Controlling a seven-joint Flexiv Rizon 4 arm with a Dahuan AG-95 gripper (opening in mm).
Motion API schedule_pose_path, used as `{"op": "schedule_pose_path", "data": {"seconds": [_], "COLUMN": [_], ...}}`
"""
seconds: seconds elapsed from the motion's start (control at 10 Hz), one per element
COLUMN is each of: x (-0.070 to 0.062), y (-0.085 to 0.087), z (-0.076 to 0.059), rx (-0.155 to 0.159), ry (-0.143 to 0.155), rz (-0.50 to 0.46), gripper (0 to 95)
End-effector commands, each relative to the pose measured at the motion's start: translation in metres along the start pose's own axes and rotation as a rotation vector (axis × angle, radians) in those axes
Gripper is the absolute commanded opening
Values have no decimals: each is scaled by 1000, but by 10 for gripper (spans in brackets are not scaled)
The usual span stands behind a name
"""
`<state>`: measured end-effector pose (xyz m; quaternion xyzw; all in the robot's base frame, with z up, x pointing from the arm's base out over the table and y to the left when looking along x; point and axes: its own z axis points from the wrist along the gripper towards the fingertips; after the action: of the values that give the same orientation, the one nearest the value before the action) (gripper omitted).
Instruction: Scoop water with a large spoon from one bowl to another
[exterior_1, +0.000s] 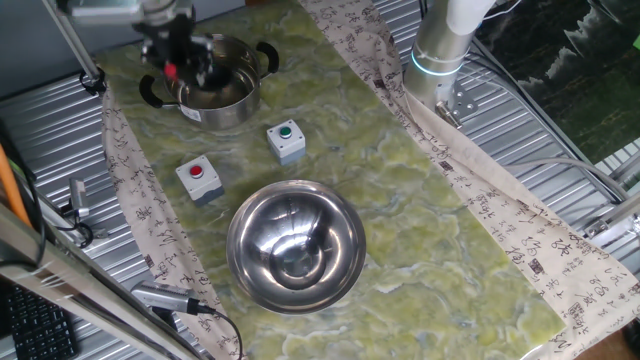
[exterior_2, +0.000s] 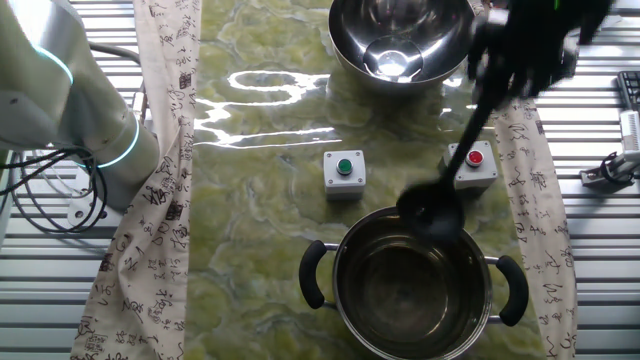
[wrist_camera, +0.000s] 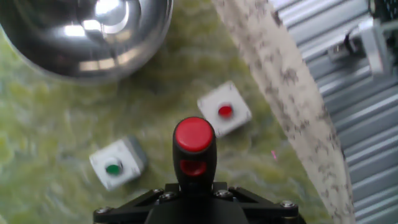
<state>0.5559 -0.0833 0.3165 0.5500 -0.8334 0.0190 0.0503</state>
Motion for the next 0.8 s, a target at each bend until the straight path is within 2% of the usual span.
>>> {"op": "schedule_pose_path", "data": {"seconds": [0.1,0.4,0.5,0.7,0.8], "x": [75,74,70,59,52], "y": [-4,-7,-6,-5,-5], "z": [49,74,78,83,85], "rx": [44,54,55,59,63], "ry": [-18,-41,-61,-78,-98], "rz": [-37,-17,0,22,38], "gripper": [0,0,0,0,0]}}
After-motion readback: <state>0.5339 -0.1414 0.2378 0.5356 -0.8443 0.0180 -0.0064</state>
